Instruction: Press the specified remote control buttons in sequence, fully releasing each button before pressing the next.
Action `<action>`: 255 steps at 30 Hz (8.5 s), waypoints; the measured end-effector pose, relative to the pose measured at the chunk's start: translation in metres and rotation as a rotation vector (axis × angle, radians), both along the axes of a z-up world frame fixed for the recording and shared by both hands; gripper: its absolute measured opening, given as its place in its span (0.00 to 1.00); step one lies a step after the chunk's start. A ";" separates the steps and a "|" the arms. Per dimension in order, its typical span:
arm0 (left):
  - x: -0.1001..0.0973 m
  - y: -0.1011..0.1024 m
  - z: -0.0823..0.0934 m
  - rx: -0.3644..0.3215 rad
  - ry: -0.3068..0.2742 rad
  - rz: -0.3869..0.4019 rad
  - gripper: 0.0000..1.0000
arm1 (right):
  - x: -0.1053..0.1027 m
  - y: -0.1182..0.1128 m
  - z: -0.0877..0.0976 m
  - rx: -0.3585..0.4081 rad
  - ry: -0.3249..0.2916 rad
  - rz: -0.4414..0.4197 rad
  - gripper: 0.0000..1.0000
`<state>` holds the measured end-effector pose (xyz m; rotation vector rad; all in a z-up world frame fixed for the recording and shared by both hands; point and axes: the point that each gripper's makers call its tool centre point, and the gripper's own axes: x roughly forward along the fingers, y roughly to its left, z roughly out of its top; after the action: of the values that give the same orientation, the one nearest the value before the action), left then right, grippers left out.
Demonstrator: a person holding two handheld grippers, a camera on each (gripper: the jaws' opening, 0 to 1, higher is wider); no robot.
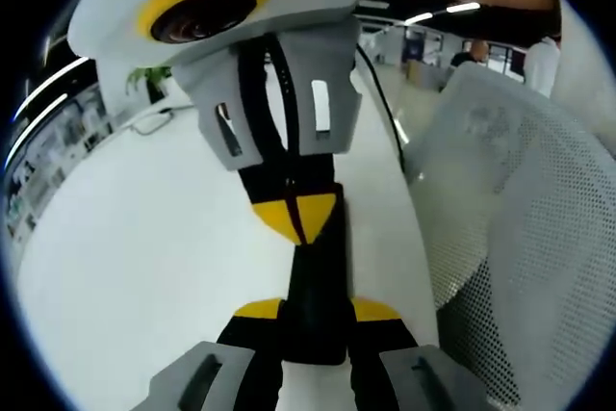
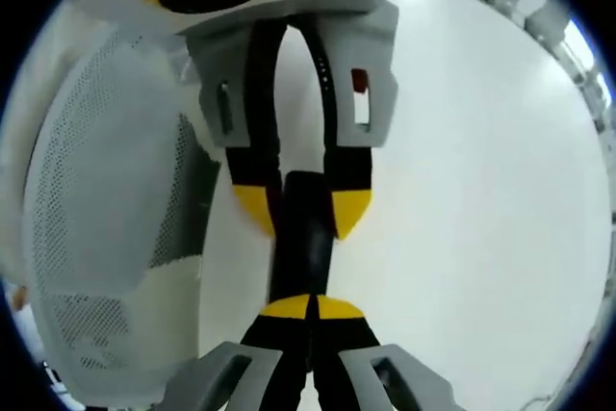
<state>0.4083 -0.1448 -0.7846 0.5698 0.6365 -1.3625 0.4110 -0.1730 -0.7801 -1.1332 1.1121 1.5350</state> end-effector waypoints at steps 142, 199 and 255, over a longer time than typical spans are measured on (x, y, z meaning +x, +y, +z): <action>-0.002 0.000 0.000 0.009 0.002 -0.002 0.24 | -0.016 -0.004 0.014 0.081 -0.116 -0.034 0.00; -0.002 0.001 0.000 0.009 0.005 0.000 0.24 | -0.022 0.000 0.000 0.082 -0.136 -0.014 0.00; -0.001 0.001 0.000 0.011 0.004 0.002 0.24 | -0.008 0.009 0.008 0.131 -0.145 -0.038 0.00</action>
<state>0.4071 -0.1441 -0.7850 0.5745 0.6483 -1.3591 0.4029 -0.1635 -0.7722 -1.1090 0.9183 1.4504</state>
